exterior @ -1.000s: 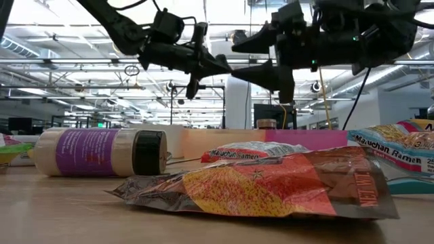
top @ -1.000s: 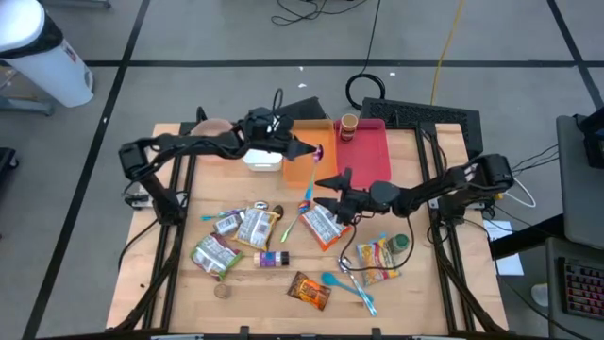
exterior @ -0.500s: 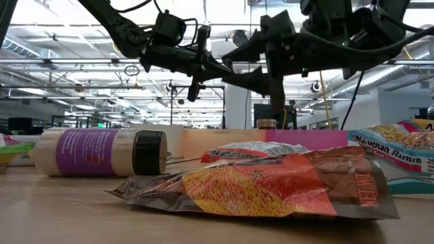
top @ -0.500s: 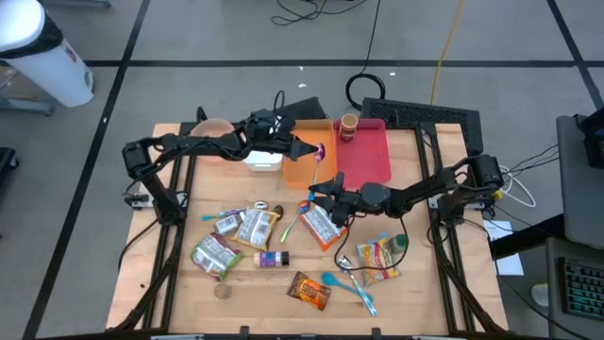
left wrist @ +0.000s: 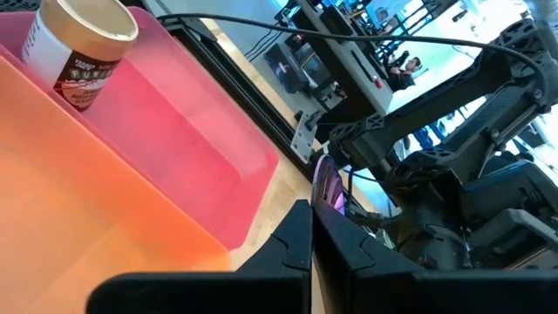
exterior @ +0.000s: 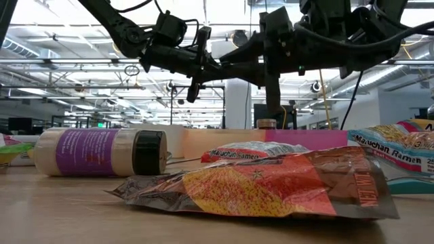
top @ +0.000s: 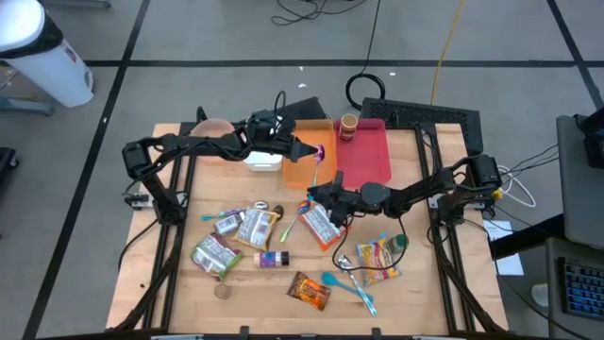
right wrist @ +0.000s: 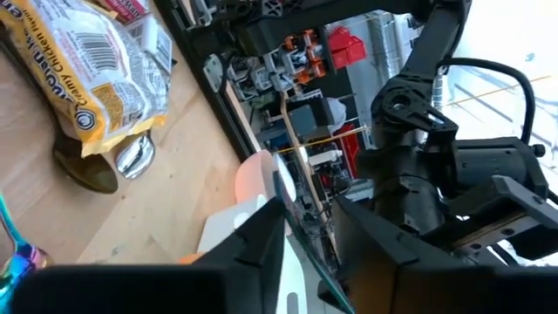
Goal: Pick & Place Food Item
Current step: Put the middle purple blue spoon into the white bin
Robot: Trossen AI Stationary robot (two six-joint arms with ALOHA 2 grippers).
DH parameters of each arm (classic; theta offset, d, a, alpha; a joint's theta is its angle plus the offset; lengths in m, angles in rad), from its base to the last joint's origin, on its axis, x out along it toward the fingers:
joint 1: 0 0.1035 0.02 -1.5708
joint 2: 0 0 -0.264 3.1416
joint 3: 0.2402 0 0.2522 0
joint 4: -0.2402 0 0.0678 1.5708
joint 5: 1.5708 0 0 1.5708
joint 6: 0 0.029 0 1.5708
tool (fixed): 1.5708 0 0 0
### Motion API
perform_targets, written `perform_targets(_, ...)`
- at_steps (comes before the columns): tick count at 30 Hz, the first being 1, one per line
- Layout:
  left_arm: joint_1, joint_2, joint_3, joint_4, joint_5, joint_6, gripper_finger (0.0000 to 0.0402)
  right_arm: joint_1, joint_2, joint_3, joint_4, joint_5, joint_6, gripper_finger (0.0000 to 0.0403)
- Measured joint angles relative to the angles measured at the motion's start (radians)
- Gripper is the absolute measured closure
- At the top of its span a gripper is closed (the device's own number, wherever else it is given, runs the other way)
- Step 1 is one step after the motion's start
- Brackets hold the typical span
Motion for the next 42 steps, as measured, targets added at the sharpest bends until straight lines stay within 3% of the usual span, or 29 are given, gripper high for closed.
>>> perform_targets(9,0.0,0.0,0.001,-0.016,-0.023,0.002,0.0398,0.0,0.0,0.0,0.008,0.001,-0.014,0.0392)
perform_targets(20,-0.001,0.0,0.001,-0.051,-0.052,0.059,0.0368,0.0,-0.002,0.001,0.045,0.025,0.033,0.04)
perform_targets(29,0.0,-0.002,0.001,0.001,-0.027,0.204,0.0278,0.0,0.0,-0.001,0.039,0.031,0.091,0.0402)
perform_targets(36,0.007,-0.002,0.001,0.108,0.118,0.289,0.0184,0.0,-0.033,0.0,0.022,0.081,0.113,0.0402)
perform_targets(42,0.002,-0.061,0.001,0.103,0.189,0.446,0.0148,-0.025,-0.121,0.004,-0.068,0.103,0.224,0.0402)
